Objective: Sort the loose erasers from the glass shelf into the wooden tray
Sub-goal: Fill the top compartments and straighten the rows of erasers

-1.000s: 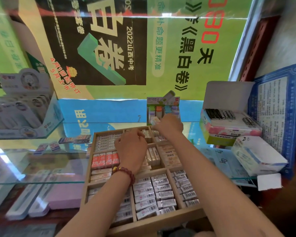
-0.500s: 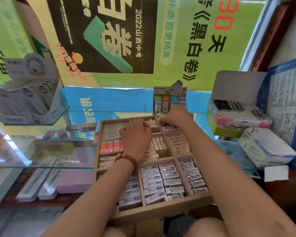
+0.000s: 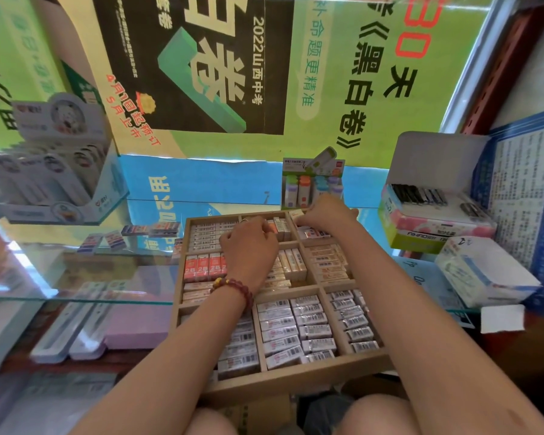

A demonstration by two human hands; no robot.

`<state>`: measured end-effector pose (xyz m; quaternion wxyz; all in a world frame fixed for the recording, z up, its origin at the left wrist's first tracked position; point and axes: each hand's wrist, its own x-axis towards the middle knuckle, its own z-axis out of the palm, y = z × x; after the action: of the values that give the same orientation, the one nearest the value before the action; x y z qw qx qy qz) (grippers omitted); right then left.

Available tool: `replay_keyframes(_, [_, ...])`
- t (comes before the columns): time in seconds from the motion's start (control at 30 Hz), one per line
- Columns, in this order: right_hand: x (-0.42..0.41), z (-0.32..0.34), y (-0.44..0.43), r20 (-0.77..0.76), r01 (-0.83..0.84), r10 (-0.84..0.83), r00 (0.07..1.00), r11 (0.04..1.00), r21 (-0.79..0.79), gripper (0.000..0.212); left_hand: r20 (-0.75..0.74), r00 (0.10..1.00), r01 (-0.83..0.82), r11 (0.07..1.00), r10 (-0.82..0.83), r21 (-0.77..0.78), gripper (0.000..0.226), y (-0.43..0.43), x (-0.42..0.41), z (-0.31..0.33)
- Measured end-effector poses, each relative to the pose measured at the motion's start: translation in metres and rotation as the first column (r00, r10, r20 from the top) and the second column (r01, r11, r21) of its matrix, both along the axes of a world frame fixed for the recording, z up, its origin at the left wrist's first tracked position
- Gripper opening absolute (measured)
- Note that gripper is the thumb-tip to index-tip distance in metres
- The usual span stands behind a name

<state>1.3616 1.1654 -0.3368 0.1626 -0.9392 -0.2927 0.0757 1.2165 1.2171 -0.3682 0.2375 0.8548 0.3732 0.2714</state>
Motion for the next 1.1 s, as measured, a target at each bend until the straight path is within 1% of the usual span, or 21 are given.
replay_keyframes(0.03, [0.001,-0.002,0.001,-0.028,-0.004,0.004,1.0,1.0,0.023,0.033,-0.002,1.0,0.0,1.0,0.0,0.001,0.017,0.0,0.0,0.0])
replay_keyframes(0.1, [0.003,-0.005,0.001,-0.075,0.02,-0.012,0.997,0.994,0.104,0.028,-0.003,1.0,0.004,1.0,-0.004,0.001,0.018,0.0,0.0,0.0])
replay_keyframes(0.2, [0.006,-0.004,-0.006,-0.135,0.148,-0.119,0.984,0.962,0.23,0.018,0.002,1.0,0.01,1.0,-0.01,0.003,0.018,0.001,-0.001,0.0])
replay_keyframes(0.27, [0.008,-0.005,-0.012,-0.151,0.237,-0.205,0.967,0.939,0.249,0.014,-0.002,1.0,0.012,1.0,-0.012,0.005,0.016,0.001,-0.001,0.0])
replay_keyframes(0.33, [0.009,-0.007,-0.015,-0.124,0.257,-0.235,0.964,0.941,0.219,0.011,-0.012,1.0,0.02,1.0,-0.02,0.007,0.014,0.001,-0.001,0.0])
replay_keyframes(0.4, [0.007,-0.009,-0.014,-0.084,0.226,-0.214,0.973,0.96,0.167,0.011,-0.018,1.0,0.025,1.0,-0.025,0.006,0.013,0.002,-0.001,0.001])
replay_keyframes(0.53, [0.005,-0.01,-0.008,0.018,0.189,-0.19,0.982,0.98,0.067,0.025,-0.011,1.0,0.018,1.0,-0.018,0.006,0.013,0.002,0.0,0.0])
replay_keyframes(0.63, [0.004,-0.01,-0.01,0.058,0.188,-0.19,0.98,0.981,0.039,0.026,-0.007,0.999,0.032,0.999,-0.032,0.009,0.014,0.002,-0.002,0.001])
replay_keyframes(0.7, [-0.001,-0.006,-0.013,0.163,0.175,-0.179,0.97,0.984,0.041,0.026,0.024,0.998,0.054,0.998,-0.054,0.018,0.015,0.005,-0.008,0.004])
replay_keyframes(0.77, [-0.01,-0.004,-0.014,0.293,0.105,-0.136,0.946,0.988,0.117,0.024,0.075,0.996,0.049,0.999,-0.049,0.013,0.016,0.014,-0.019,0.01])
replay_keyframes(0.83, [-0.026,-0.002,-0.009,0.376,-0.006,-0.062,0.925,0.984,0.178,0.023,0.143,0.99,0.008,1.0,-0.007,-0.005,0.018,0.031,-0.035,0.016])
replay_keyframes(0.9, [-0.045,-0.003,0.001,0.459,-0.16,0.063,0.886,0.971,0.177,0.025,0.196,0.979,-0.062,0.998,0.063,-0.012,0.018,0.051,-0.056,0.018])
replay_keyframes(0.97, [-0.066,-0.005,0.013,0.502,-0.325,0.222,0.836,0.938,0.125,0.026,0.201,0.97,-0.14,0.99,0.138,-0.006,0.017,0.074,-0.078,0.011])
replay_keyframes(1.03, [-0.087,-0.005,0.025,0.51,-0.441,0.351,0.785,0.895,0.062,0.027,0.136,0.967,-0.225,0.974,0.217,0.04,0.019,0.101,-0.101,-0.001])
replay_keyframes(1.1, [-0.106,-0.004,0.04,0.516,-0.523,0.432,0.74,0.851,0.038,0.029,-0.008,0.955,-0.294,0.953,0.296,0.073,0.034,0.125,-0.122,-0.011])
